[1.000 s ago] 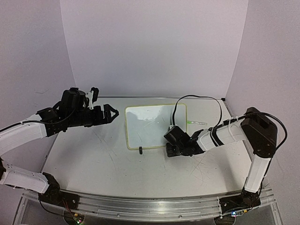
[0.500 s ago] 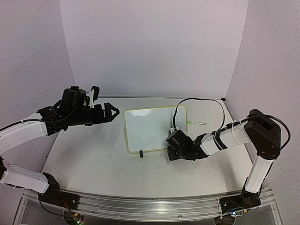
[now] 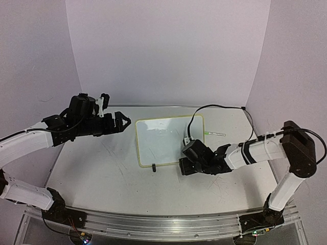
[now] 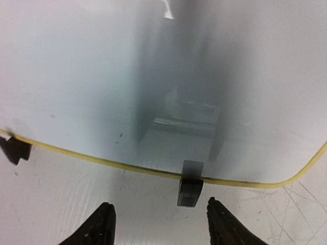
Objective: Write a sentence on the whiteboard
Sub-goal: Move the whiteboard to the center of the board, then pick up the whiteboard marker from the center of the board.
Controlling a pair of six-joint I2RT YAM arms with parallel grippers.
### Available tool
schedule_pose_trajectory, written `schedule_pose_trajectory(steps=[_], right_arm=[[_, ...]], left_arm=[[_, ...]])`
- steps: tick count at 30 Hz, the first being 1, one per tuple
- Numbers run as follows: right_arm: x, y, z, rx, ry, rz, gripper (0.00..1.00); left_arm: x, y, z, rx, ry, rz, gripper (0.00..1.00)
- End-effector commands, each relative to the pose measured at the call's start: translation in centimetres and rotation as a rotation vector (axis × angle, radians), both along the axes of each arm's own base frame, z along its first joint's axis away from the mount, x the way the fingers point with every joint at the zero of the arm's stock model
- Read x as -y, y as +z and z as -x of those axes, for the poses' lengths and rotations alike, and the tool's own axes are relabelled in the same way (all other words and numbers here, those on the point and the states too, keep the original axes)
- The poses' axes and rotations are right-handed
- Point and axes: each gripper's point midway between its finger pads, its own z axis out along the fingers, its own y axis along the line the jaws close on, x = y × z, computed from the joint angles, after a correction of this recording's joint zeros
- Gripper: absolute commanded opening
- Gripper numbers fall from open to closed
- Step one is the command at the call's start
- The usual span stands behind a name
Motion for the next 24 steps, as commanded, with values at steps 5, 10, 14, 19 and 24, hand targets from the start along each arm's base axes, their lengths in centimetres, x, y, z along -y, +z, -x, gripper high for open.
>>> schedule_pose_trajectory(steps=[5, 10, 14, 19, 24], right_arm=[[4.3, 13.5, 1.6, 0.191, -0.057, -0.191, 0.76], [10.5, 18.8, -2.3, 0.330, -0.236, -0.222, 0.84], [15.0, 21.2, -7.3, 0.357, -0.455, -0.275, 0.92], [18.2, 20.7, -14.1, 0.280, -0.648, -0.357, 0.95], [20.4, 15.1, -19.5, 0.065, -0.819, -0.458, 0.96]], left_arm=[[0.2, 4.2, -2.3, 0.109, 0.063, 0.025, 0.99], [-0.3, 5.6, -3.5, 0.160, 0.108, -0.009, 0.99], [-0.4, 6.1, -4.2, 0.179, 0.129, -0.033, 0.99], [-0.6, 6.4, -4.6, 0.189, 0.142, -0.058, 0.99], [-1.0, 6.9, -4.2, 0.200, 0.141, -0.059, 0.99]])
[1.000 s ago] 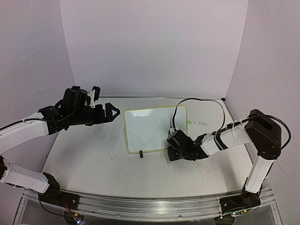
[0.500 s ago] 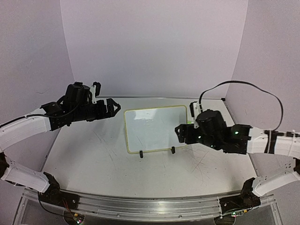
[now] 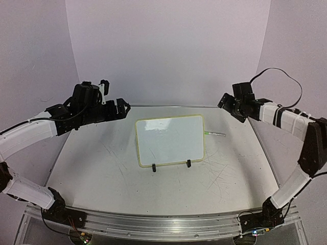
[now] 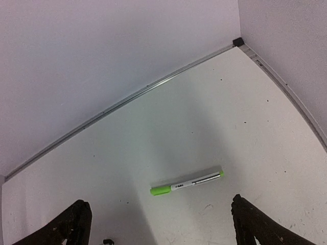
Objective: Write a sentence on the whiteboard
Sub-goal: Pick up the whiteboard marker from the center of the board.
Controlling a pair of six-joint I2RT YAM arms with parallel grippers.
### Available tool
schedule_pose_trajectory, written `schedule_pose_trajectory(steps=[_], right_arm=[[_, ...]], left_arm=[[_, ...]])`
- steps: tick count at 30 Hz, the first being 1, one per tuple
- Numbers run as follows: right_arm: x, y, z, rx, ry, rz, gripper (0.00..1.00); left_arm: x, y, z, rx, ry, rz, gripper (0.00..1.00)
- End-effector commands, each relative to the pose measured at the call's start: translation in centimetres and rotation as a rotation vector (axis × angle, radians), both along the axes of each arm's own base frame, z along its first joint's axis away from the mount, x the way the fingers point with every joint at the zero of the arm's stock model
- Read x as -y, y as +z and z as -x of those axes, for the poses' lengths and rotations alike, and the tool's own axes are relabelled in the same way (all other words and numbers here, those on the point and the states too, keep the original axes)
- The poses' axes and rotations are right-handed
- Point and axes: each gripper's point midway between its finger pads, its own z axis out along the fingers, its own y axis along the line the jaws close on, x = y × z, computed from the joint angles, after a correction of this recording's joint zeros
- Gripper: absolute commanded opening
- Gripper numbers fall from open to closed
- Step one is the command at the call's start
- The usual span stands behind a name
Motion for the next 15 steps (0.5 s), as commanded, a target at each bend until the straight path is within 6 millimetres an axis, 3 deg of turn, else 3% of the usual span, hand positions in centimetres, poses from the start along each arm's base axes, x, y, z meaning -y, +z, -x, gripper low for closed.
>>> schedule_pose_trajectory(steps=[1, 4, 6, 12, 15], right_arm=[[1.3, -4.3, -3.7, -0.177, -0.134, -0.182, 0.96], [0.9, -7.8, -5.6, -0.306, -0.223, -0.205, 0.96], [0.5, -9.0, -6.3, -0.350, -0.282, -0.257, 0.96], [0.7, -15.0, -5.3, -0.514, -0.488, -0.364, 0.86], [1.2, -16.8, -4.7, -0.565, -0.567, -0.352, 0.80]], left_arm=[[-0.4, 3.2, -0.2, 0.076, 0.012, 0.009, 0.99], [-0.5, 3.3, -0.2, 0.081, 0.012, -0.012, 1.00], [-0.6, 3.2, -0.4, 0.083, 0.012, -0.029, 0.99], [-0.8, 3.2, -0.3, 0.093, 0.007, -0.056, 0.99], [-1.2, 3.7, 0.1, 0.108, 0.011, -0.056, 0.99]])
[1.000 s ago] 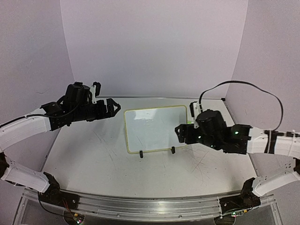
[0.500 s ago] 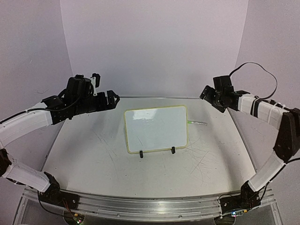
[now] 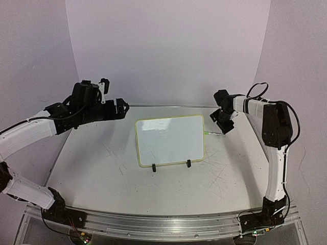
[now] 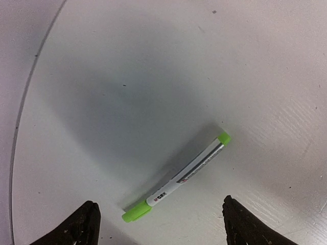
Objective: Write a sentence on the whiteboard
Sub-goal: Pick up the whiteboard marker from the center of the board.
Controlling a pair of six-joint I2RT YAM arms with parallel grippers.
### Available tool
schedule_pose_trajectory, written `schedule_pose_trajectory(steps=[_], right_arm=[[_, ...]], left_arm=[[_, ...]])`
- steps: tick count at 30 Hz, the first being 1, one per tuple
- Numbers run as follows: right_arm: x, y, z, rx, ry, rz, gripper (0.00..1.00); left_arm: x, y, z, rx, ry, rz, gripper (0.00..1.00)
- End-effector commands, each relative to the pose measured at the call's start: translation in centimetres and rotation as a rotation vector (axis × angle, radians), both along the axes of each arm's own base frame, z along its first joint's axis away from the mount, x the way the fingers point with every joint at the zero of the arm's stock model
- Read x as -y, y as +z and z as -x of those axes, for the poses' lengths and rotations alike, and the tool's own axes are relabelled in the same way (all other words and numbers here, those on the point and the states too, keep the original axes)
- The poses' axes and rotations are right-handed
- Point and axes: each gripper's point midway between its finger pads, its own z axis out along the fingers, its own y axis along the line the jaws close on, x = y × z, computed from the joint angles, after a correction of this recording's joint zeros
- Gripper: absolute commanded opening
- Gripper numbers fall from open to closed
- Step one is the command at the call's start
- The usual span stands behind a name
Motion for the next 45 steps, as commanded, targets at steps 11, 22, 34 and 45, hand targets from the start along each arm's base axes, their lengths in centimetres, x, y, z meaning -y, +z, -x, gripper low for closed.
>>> schedule_pose_trajectory(steps=[11, 22, 34, 45], right_arm=[[2.7, -3.8, 1.7, -0.185, -0.247, 0.094, 0.75], [3.4, -5.3, 0.6, -0.186, -0.276, 0.157, 0.68], [4.1, -8.1, 1.3, -0.247, -0.288, 0.213, 0.43], [5.1, -5.1, -0.6, -0.138, -0.419, 0.088, 0.02]], left_arm=[[-1.5, 3.7, 1.0, 0.101, 0.004, -0.018, 0.99], [-3.0, 5.1, 1.7, 0.143, 0.032, -0.034, 0.99], [-4.8, 6.3, 2.6, 0.178, 0.075, -0.039, 0.99], [-4.5, 7.7, 2.5, 0.194, 0.068, -0.027, 1.00]])
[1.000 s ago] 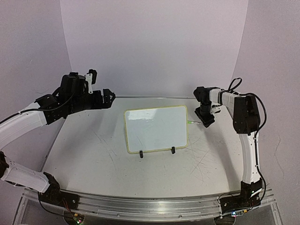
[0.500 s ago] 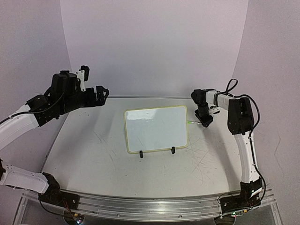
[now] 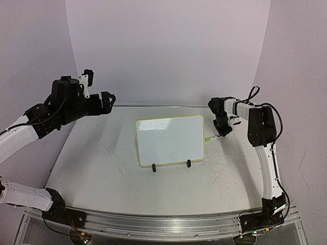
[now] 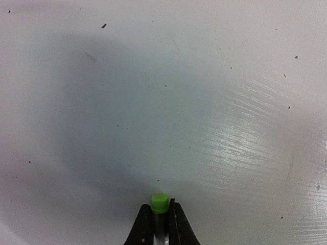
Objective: Write a sentence on the whiteboard
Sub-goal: Pick up the whiteboard marker from the center of the board.
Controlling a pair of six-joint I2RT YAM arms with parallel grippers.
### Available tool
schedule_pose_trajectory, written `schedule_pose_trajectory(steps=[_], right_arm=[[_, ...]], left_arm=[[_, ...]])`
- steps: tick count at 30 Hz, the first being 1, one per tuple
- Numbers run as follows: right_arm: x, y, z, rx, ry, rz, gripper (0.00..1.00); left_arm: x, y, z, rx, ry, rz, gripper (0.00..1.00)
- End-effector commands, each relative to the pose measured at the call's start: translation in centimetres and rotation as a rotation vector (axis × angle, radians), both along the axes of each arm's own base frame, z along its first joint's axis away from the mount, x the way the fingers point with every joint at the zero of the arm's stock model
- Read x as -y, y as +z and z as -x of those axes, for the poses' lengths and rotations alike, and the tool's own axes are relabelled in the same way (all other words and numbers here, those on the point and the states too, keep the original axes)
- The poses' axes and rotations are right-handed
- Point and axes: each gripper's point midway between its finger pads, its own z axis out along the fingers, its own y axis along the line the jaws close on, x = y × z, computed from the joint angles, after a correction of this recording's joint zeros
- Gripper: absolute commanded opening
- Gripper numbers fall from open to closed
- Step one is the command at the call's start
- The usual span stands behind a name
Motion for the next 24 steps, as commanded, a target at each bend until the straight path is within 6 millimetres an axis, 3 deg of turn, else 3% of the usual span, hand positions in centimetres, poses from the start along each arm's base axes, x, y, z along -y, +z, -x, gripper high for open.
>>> schedule_pose_trajectory(steps=[1, 4, 7, 11, 15, 17, 21, 24], right_arm=[[1.6, 1.8, -1.2, 0.080, -0.102, -0.054, 0.00], [2.8, 3.5, -1.9, 0.134, -0.136, -0.077, 0.00], [4.4, 6.7, -2.5, 0.194, -0.118, -0.054, 0.00], [6.7, 13.2, -2.9, 0.285, 0.058, 0.089, 0.00], [6.3, 19.7, -2.3, 0.406, 0.392, 0.226, 0.00], [4.8, 23.0, -1.4, 0.530, 0.585, 0.261, 0.00], [-3.2, 30.4, 2.7, 0.918, 1.105, 0.204, 0.00], [-7.2, 33.1, 6.2, 1.024, 1.293, 0.158, 0.00]], left_arm=[[-0.2, 2.3, 0.1, 0.033, 0.006, 0.021, 0.99], [0.1, 2.7, 0.1, 0.029, 0.000, 0.047, 0.99], [0.6, 3.1, 0.0, 0.020, -0.016, 0.075, 0.99], [1.7, 4.2, -0.6, 0.022, -0.043, 0.096, 0.99], [3.5, 5.5, -1.4, 0.025, -0.091, 0.108, 0.99], [5.2, 6.1, -1.9, 0.016, -0.151, 0.122, 0.99], [9.7, 6.3, -2.2, -0.031, -0.328, 0.183, 1.00], [13.3, 5.9, -1.9, -0.069, -0.488, 0.253, 0.99]])
